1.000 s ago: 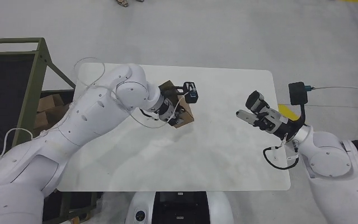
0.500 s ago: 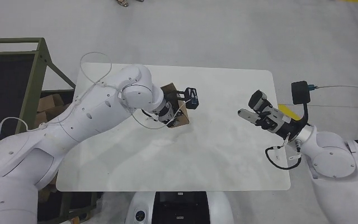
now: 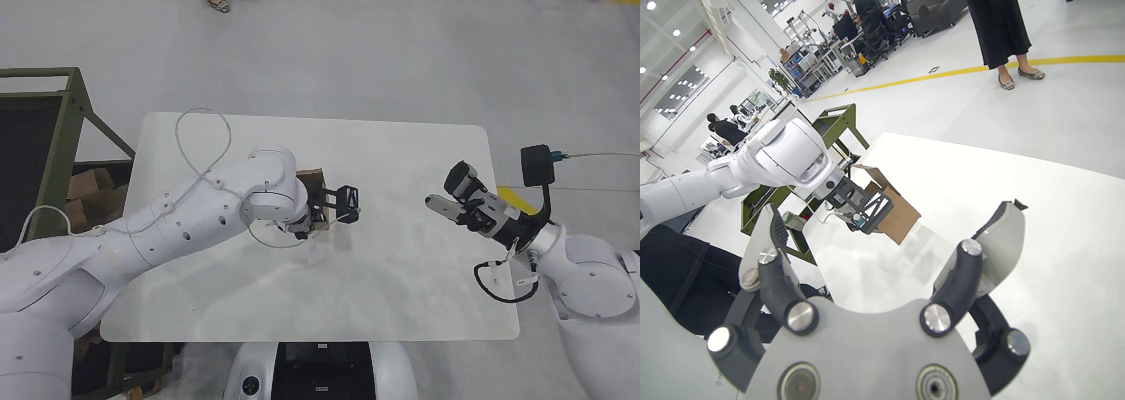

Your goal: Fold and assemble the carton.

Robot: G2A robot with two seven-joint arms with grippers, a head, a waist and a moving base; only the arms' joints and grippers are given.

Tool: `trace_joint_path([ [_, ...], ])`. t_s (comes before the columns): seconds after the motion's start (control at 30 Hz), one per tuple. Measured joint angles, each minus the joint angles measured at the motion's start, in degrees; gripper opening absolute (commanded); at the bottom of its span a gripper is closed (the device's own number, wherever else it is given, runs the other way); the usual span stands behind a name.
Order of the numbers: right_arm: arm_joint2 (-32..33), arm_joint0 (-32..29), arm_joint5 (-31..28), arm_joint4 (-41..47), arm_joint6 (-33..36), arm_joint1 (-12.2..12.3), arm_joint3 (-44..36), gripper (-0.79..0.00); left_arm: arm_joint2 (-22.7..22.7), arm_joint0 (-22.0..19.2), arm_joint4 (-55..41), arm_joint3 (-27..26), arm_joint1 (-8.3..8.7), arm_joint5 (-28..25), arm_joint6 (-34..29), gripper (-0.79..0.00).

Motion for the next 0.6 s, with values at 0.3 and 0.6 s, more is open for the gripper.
trace_joint_path([
  [0.3,0.0,0.0,0.0,0.0,0.0,0.0,0.0,0.0,3.5,-0.7,1.4,3.3,-1.17,-2.3,2.2,-0.785],
  [0.6,0.0,0.0,0.0,0.0,0.0,0.0,0.0,0.0,3.9,0.8,6.8,7.9,-2.55,-4.7,5.4,-0.785],
])
